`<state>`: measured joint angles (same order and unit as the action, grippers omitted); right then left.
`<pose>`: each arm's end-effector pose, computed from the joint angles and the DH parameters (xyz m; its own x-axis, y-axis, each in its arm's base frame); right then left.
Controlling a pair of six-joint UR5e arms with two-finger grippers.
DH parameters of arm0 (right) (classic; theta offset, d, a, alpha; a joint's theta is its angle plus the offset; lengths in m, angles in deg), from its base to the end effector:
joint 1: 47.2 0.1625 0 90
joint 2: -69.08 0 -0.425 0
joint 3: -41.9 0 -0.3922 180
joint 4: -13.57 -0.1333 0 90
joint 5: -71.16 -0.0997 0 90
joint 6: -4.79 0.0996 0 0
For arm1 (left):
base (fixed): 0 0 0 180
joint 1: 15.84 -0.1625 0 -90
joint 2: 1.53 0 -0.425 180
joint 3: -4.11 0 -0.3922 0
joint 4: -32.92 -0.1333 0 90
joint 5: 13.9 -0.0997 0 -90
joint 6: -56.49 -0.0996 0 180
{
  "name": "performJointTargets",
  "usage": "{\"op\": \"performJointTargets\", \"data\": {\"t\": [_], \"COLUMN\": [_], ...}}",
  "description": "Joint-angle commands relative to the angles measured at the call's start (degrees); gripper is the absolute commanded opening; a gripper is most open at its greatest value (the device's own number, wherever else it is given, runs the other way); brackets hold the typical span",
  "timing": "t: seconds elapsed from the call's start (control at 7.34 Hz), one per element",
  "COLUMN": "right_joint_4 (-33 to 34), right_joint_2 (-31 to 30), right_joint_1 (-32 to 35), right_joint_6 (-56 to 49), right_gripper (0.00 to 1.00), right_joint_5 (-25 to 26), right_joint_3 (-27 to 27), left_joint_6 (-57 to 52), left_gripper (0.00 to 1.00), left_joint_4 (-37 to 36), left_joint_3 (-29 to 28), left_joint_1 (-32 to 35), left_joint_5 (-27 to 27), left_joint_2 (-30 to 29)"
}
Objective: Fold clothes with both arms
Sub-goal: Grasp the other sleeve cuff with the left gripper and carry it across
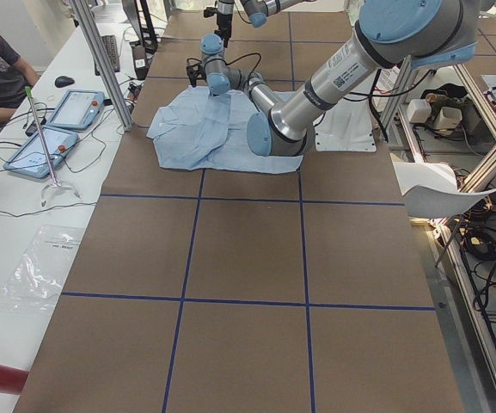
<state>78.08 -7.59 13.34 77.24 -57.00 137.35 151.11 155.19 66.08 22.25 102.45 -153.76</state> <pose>-0.2303 -0.5537 0.4363 0.4783 0.3646 0.7990 -0.3443 0.9148 -0.2113 0.5920 -0.5773 0.0843 0.2945 -0.3225 -0.8996 0.2571 0.9334 -0.2505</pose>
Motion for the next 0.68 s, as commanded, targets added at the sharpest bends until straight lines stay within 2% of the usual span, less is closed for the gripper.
{"op": "performJointTargets", "data": {"t": [0.0,0.14,0.27,0.41,0.54], "right_joint_4": [0.0,0.0,-0.1,-0.1,-0.1], "right_joint_2": [-0.1,-0.1,-0.1,-0.1,-0.2], "right_joint_1": [-0.1,-0.1,-0.1,-0.1,-0.2], "right_joint_6": [0.1,0.1,0.3,0.6,1.0], "right_gripper": [0.98,0.99,0.99,0.99,0.99], "right_joint_5": [0.0,0.0,0.0,0.1,0.1], "right_joint_3": [0.0,0.1,0.3,0.3,0.7], "left_joint_6": [0.5,0.5,0.7,2.5,3.0], "left_gripper": [0.0,0.1,0.33,0.48,0.72], "left_joint_4": [3.2,5.2,5.3,5.3,5.3], "left_joint_3": [-3.2,-6.3,-6.5,-6.5,-6.3], "left_joint_1": [-1.3,-1.3,-1.5,-1.7,-2.1], "left_joint_5": [-3.0,-3.9,-4.6,-4.7,-4.7], "left_joint_2": [-1.7,-3.1,-3.5,-4.1,-4.5]}}
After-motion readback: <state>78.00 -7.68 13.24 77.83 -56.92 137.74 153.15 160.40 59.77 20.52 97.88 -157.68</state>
